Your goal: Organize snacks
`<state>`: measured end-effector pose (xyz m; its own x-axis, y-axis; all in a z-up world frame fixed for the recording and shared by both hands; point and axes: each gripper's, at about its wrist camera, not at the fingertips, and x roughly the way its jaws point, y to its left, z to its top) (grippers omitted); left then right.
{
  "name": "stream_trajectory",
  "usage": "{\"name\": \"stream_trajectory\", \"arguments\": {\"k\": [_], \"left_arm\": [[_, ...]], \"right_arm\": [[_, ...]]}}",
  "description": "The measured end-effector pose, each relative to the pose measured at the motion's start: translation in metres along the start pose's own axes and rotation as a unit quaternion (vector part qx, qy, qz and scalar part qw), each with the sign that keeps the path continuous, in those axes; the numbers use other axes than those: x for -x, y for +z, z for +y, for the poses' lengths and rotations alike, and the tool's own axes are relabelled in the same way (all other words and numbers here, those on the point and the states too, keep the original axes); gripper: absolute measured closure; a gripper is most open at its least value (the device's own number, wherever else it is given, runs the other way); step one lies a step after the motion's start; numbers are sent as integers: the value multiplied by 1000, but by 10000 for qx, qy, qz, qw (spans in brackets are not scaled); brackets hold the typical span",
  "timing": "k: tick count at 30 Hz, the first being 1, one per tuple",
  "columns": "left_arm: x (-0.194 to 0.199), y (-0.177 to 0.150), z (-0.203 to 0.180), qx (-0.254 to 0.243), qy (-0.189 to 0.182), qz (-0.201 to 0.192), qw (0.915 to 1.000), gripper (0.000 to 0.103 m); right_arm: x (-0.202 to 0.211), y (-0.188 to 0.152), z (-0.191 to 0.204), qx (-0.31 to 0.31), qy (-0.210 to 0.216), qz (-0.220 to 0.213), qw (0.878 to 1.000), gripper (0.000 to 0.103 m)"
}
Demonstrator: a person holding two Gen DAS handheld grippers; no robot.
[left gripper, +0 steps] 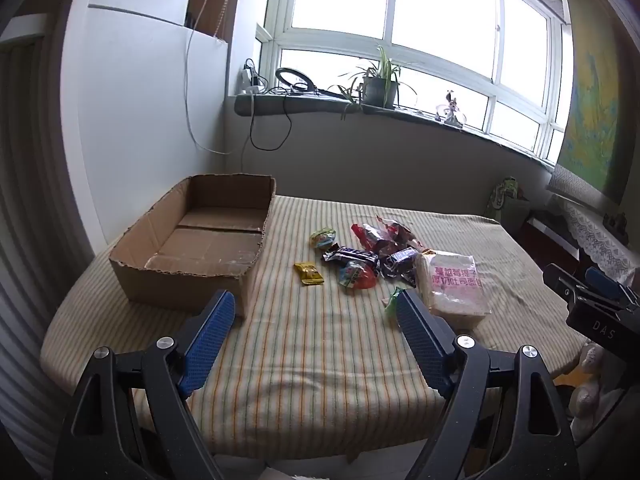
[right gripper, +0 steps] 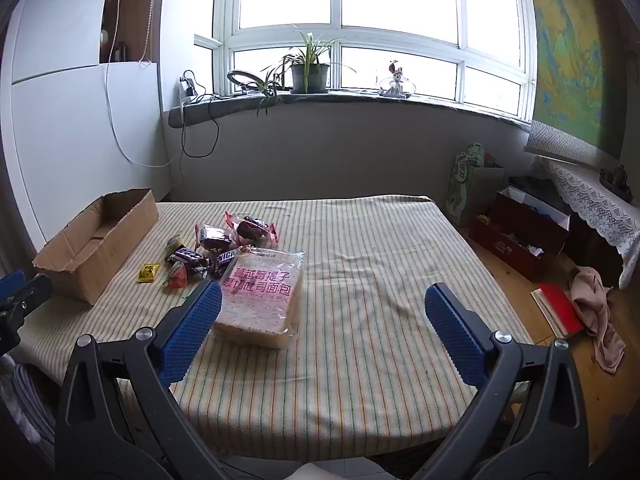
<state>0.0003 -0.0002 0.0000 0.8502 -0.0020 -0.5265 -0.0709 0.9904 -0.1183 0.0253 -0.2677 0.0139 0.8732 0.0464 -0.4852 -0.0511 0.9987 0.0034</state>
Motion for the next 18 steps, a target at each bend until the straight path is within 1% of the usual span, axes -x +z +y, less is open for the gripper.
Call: {"name": "stream_trajectory", "arguments": {"k": [4,5,6,9,13,18], "left_arm": [[-1,1,-3,-119,76,-51,9999,20],[4,1,-7,-141,93,-124,9998,20],[3,2,-2,-53,45,-133,9999,20],[7,-2,3,-33,37,-235,9997,20],[6,1,2,-14,77,-179,9998,20],[7,2,3,13,75,-162,9998,20]], "right_arm": [[0,0,1,41,-15,-17,10000,0],[0,0,1,52,-27,-18,10000,0],[1,0,1,61,-38,-24,10000,0],[4,1,0,66,-33,-31,10000,0],[10,0,-2,68,-25,-38,10000,0],[4,2,2,32,-16,-11,10000,0]]}}
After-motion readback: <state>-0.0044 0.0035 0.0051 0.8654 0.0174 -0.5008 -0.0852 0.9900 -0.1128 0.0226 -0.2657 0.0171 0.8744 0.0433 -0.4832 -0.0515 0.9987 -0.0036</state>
